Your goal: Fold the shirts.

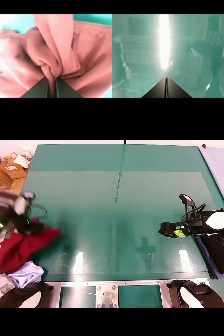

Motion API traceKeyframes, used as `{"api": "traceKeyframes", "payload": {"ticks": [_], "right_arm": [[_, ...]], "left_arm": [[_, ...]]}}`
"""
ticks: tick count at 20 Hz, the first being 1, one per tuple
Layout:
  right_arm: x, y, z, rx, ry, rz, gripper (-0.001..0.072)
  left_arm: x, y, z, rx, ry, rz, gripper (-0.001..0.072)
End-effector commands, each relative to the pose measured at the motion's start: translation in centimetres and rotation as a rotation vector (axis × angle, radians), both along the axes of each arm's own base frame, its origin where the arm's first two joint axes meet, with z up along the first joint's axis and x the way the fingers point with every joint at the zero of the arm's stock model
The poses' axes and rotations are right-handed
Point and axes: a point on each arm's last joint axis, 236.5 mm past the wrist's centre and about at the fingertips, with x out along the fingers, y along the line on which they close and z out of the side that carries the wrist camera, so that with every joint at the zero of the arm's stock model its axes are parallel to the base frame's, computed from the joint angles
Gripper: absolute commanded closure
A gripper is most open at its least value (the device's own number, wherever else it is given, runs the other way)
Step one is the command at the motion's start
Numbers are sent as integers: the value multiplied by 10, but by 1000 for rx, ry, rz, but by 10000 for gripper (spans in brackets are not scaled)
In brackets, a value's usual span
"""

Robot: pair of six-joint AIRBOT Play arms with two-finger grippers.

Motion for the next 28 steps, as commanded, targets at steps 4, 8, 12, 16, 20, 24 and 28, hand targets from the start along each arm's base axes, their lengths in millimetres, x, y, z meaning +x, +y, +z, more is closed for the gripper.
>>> {"api": "traceKeyframes", "payload": {"ticks": [4, 8, 12, 16, 20, 24, 28], "right_arm": [[4, 0, 1, 0, -16, -5, 694], [7, 4, 3, 22, -28, -12, 693], [11, 4, 6, 25, -43, -17, 693], [23, 1, 22, 26, -94, -30, 577], [42, -29, 43, 22, -142, -136, 371], [53, -50, 20, 37, -69, -213, 276], [82, -41, -37, 102, 20, -212, 277]], "left_arm": [[76, -140, 188, -575, -518, -249, 688], [89, -218, 226, -837, -636, -397, 687], [89, -311, 162, -882, -451, -552, 686], [86, -372, 54, -860, -197, -587, 299], [117, -326, 28, -778, -160, -492, 5], [154, -204, 31, -635, -149, -308, 5], [145, -132, -27, -596, -61, -68, 5]]}}
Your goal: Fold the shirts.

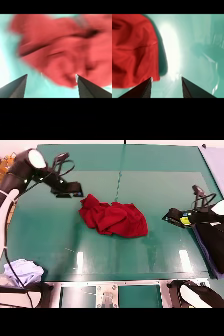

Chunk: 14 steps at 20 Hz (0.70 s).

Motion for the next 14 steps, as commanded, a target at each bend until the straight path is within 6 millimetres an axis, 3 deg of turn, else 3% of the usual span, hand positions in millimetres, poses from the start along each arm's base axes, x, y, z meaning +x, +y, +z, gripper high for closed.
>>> {"api": "traceKeyframes", "payload": {"ticks": [1, 3, 5, 8, 11, 12, 13, 14], "right_arm": [[29, 10, -44, 90, 32, -11, 277], [39, 29, -69, 196, 73, -6, 277], [45, 52, -87, 297, 105, 14, 278], [46, 83, -103, 392, 135, 40, 279], [50, 98, -105, 413, 117, 60, 304], [53, 98, -104, 408, 106, 64, 380], [55, 98, -102, 408, 101, 67, 505], [57, 98, -98, 409, 91, 86, 692]], "left_arm": [[-14, 52, -55, 38, 125, 142, 5], [-24, 39, -92, -12, 157, 183, 5], [-18, 17, -113, -101, 136, 238, 6], [1, -14, -132, -198, 99, 300, 7], [13, -40, -138, -280, 81, 323, 17], [14, -44, -135, -305, 78, 324, 192], [14, -48, -131, -322, 71, 301, 572], [12, -49, -127, -324, 68, 264, 684]]}}
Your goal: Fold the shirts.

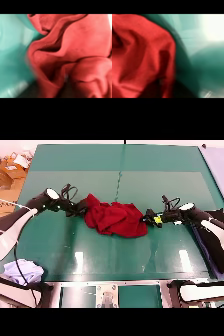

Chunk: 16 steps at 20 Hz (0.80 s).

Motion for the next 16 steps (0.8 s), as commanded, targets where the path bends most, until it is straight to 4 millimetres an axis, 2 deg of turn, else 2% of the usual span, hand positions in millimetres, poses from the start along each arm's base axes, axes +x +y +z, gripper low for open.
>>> {"api": "traceKeyframes", "payload": {"ticks": [1, 3, 5, 6, 8, 9, 11, 12, 14, 16], "right_arm": [[11, 8, 12, 39, -51, 37, 694], [22, 4, 38, 66, -94, 55, 695], [39, -10, 87, 77, -195, 53, 696], [47, -19, 121, 73, -267, 43, 695], [54, -38, 199, 43, -440, 18, 696], [53, -47, 242, 14, -542, 0, 696], [36, -60, 334, -59, -769, -33, 695], [19, -64, 381, -106, -891, -48, 695], [-23, -71, 467, -209, -1121, -99, 695], [-71, -77, 543, -329, -1344, -186, 694]], "left_arm": [[5, -14, 14, -71, -28, -32, 685], [-1, -4, 34, -42, -14, -118, 686], [3, 23, 69, 67, -67, -145, 686], [8, 41, 98, 133, -127, -146, 687], [12, 61, 172, 200, -283, -135, 686], [11, 68, 220, 218, -386, -122, 686], [-1, 79, 318, 247, -607, -88, 686], [-15, 85, 369, 281, -734, -74, 686], [-51, 97, 457, 340, -952, -33, 686], [-93, 114, 526, 413, -1122, 27, 686]]}}
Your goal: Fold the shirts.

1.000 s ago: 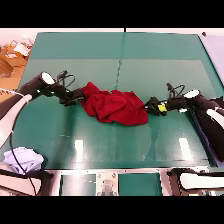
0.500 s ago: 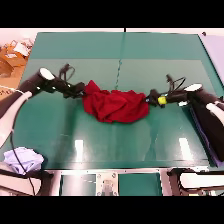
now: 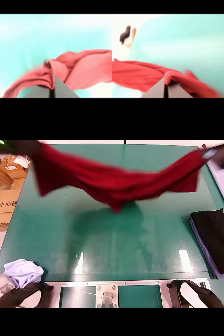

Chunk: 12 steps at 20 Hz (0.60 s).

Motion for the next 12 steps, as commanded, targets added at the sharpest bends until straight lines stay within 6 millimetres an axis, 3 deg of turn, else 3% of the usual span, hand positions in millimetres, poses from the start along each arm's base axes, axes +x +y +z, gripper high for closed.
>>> {"api": "traceKeyframes", "payload": {"ticks": [1, 2, 4, 7, 9, 11, 12], "right_arm": [[-91, -3, 135, -133, -404, -180, 694], [-111, -5, 158, -171, -482, -236, 694], [-134, -2, 178, -211, -560, -283, 694], [-128, -5, 172, -204, -538, -283, 694], [-104, -19, 152, -174, -471, -284, 694], [-64, -41, 117, -131, -360, -282, 694], [-38, -51, 90, -119, -290, -262, 694]], "left_arm": [[-80, 36, 125, 97, -332, 109, 686], [-96, 45, 145, 110, -388, 144, 686], [-109, 59, 164, 130, -438, 197, 686], [-89, 66, 161, 139, -435, 229, 686], [-54, 59, 133, 132, -346, 205, 685], [-13, 46, 79, 127, -176, 152, 685], [5, 40, 49, 125, -82, 124, 685]]}}
